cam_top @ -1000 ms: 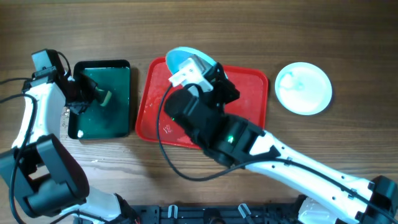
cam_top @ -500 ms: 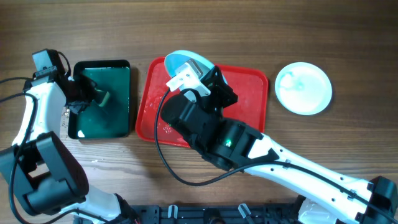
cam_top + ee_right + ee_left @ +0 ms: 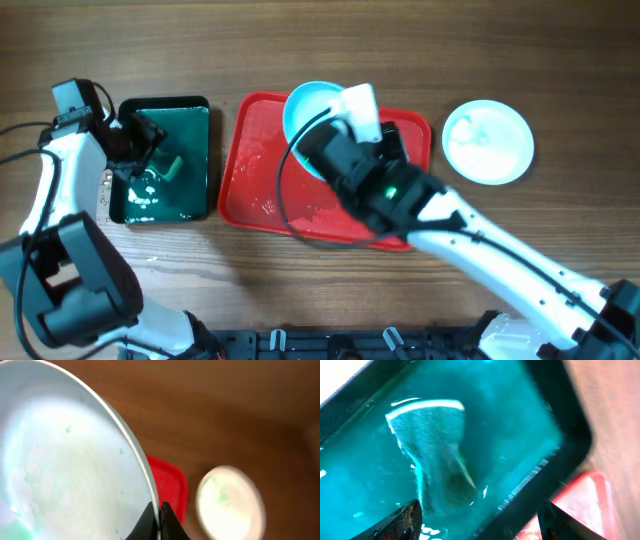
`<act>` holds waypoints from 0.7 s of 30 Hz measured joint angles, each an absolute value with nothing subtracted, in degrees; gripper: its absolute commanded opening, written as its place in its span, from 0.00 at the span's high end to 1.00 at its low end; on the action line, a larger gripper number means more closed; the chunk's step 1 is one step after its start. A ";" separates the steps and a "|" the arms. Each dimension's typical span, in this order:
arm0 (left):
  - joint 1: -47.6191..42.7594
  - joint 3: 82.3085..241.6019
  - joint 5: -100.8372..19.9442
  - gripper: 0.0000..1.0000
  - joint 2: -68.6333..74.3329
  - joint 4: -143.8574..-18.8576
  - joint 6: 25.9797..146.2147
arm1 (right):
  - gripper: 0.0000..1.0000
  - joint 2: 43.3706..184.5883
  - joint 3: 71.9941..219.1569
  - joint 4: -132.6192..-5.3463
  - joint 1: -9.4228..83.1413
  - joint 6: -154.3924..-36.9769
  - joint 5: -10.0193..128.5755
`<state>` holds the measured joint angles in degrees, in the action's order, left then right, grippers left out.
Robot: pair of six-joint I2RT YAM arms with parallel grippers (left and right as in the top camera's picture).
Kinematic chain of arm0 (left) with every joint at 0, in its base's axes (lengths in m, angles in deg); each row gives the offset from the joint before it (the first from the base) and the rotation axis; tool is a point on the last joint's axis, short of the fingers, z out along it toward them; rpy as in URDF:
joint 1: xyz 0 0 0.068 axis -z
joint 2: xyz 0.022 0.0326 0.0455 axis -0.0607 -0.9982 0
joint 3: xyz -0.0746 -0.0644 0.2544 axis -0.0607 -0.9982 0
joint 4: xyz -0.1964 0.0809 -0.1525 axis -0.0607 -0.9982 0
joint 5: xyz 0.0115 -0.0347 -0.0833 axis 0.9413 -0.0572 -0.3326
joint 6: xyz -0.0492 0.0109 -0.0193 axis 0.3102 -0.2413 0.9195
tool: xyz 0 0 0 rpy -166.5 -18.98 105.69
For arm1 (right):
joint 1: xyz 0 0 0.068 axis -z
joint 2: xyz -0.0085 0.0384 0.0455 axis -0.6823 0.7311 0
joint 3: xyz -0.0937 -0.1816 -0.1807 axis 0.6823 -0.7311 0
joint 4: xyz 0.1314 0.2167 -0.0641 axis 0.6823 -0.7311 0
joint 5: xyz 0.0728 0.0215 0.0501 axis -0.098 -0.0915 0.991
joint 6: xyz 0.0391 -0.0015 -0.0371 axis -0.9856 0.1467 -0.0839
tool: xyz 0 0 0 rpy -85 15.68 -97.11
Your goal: Clean dirty plates on tray and stack at the side
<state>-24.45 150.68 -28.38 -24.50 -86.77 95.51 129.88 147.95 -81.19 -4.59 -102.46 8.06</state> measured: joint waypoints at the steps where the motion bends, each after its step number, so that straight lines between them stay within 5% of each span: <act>1: -24.45 150.61 -29.23 0.04 -23.15 -86.75 95.31 | 0.96 129.88 147.95 -81.26 -2.41 -104.17 11.07; 11: -24.45 150.59 -33.52 0.00 -12.55 -87.16 94.68 | 0.96 129.86 147.99 -84.34 22.84 -109.02 46.66; 21: -24.45 150.59 -33.78 0.00 -12.55 -87.20 94.68 | 0.96 129.71 144.12 -85.78 56.41 -109.08 53.17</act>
<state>-24.45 150.59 -33.78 -12.55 -87.20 94.68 129.71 144.12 -85.78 56.41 -109.08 53.17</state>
